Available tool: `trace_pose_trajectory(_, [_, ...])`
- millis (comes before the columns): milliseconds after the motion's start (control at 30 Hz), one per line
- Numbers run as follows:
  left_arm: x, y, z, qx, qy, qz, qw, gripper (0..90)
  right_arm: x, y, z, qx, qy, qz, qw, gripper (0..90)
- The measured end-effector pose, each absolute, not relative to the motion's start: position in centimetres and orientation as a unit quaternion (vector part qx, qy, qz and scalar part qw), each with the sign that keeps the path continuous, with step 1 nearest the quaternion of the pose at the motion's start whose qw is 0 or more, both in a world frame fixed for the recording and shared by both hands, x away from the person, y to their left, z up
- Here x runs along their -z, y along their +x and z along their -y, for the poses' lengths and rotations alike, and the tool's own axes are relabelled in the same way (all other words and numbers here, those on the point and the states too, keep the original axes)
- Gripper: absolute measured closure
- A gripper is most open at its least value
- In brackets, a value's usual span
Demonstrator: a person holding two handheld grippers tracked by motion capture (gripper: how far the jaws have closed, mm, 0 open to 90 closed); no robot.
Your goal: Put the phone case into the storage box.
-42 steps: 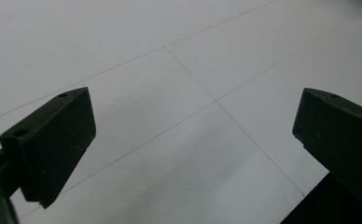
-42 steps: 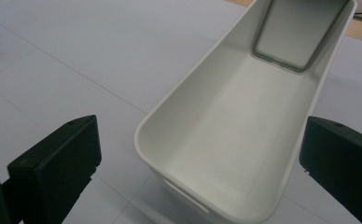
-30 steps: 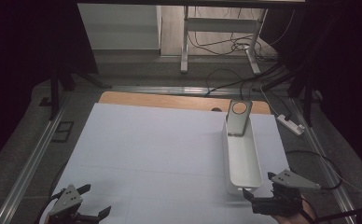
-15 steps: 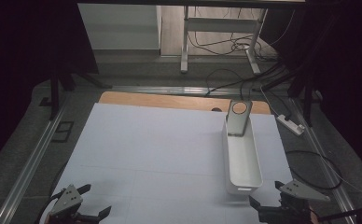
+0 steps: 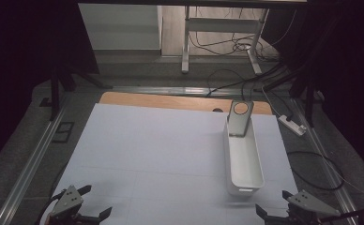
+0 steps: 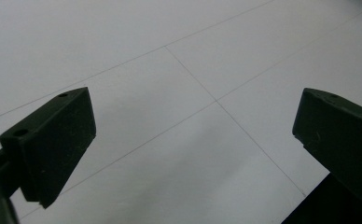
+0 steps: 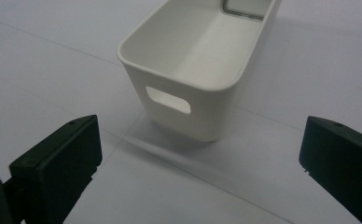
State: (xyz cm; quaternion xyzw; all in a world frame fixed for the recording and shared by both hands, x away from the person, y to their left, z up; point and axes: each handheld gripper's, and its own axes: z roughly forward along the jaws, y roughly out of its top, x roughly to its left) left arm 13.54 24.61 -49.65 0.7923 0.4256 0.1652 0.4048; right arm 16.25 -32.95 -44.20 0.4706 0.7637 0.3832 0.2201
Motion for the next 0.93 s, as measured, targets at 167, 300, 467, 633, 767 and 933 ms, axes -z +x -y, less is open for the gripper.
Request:
trace_pose_trajectory(167, [49.6,13.5,-24.6,-0.165,0.792,-0.426,0.405,0.3,44.8,15.7,33.2,-0.372,0.477,-0.763,0.229,0.0])
trace_pose_trajectory(300, [49.6,13.5,-24.6,-0.164,0.793,-0.425,0.404,0.3,45.3,15.4,33.3,-0.365,0.481,-0.763,0.229,0.0])
trace_pose_trajectory(467, [49.6,13.5,-24.7,-0.162,0.792,-0.425,0.406,0.2,46.1,14.9,33.5,-0.353,0.488,-0.764,0.233,0.0])
trace_pose_trajectory(633, [49.6,13.5,-24.7,-0.16,0.792,-0.425,0.408,0.2,46.9,14.7,33.7,-0.336,0.493,-0.767,0.236,0.0])
trace_pose_trajectory(767, [49.7,13.6,-24.7,-0.159,0.791,-0.426,0.409,0.1,46.9,14.6,33.7,-0.338,0.495,-0.763,0.242,0.0])
trace_pose_trajectory(933, [49.6,13.6,-24.7,-0.157,0.792,-0.425,0.41,0.1,47.0,14.7,33.6,-0.328,0.495,-0.767,0.243,0.0])
